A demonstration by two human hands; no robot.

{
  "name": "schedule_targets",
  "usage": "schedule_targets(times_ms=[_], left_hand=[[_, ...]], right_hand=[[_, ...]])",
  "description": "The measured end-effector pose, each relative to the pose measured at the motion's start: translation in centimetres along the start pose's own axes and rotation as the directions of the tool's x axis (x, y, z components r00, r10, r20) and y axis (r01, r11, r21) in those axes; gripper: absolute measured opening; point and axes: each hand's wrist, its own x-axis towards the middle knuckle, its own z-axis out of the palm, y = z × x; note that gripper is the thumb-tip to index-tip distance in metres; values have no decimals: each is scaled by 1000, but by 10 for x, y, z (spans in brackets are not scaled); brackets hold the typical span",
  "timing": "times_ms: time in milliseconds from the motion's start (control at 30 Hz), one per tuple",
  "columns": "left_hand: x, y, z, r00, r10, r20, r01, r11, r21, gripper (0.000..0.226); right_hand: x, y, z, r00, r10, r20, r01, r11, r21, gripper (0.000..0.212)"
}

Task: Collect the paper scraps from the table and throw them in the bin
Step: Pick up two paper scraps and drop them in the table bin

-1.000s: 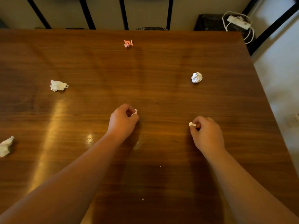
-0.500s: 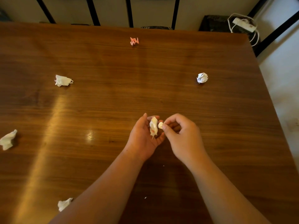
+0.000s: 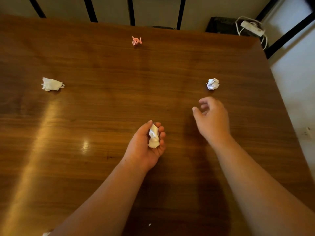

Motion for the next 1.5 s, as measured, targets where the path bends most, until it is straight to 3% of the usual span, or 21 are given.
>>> schedule_targets(times_ms=[167,333,500,600,633,667,733,800,833,933,1100,1200,1367,1500], left_hand=[[7,10,-3,998,4,67,-5,1000,5,28],[4,16,-9,998,32,51,-32,999,8,28],[-13,18,-19,998,49,27,-50,998,22,24],[-35,12,-29,999,44,9,-45,999,25,25],[-44,7,-33,999,39,-1,-39,999,22,25],[-54,2,-38,999,29,-16,-29,999,15,26],[-76,-11,-49,999,0,-46,0,1000,-9,30],[-104,-26,-62,998,-24,-52,23,999,-25,33],[-120,-35,-70,998,-28,-49,27,999,-21,34],[-173,-63,-95,998,-27,-64,27,1000,-8,36],[-275,-118,-134,992,-16,-125,8,998,-67,32],[-336,-151,-155,991,5,-135,-21,993,-117,33],[-425,-205,-201,975,156,-161,-187,961,-203,28],[-486,-243,-251,938,251,-239,-320,890,-325,24]], right_hand=[[82,30,-3,984,-54,-171,1,954,-298,57],[125,39,0,999,-27,28,36,926,-375,56],[116,35,2,995,-31,99,59,955,-290,28],[68,20,-1,984,98,148,-100,995,11,15],[45,13,-1,960,181,211,-223,955,196,10],[18,6,-2,912,261,317,-374,846,380,8],[-44,-6,-9,750,308,585,-654,473,590,11],[-110,-13,-20,608,255,752,-793,142,592,21],[-141,-15,-26,558,237,795,-824,48,564,26],[-223,-24,-49,453,234,860,-875,-65,479,30],[-329,-32,-88,337,259,905,-934,-28,356,25],[-377,-35,-106,316,232,920,-948,57,312,24],[-448,-47,-120,298,172,939,-933,263,248,23],[-507,-74,-111,217,124,968,-863,487,132,23]])
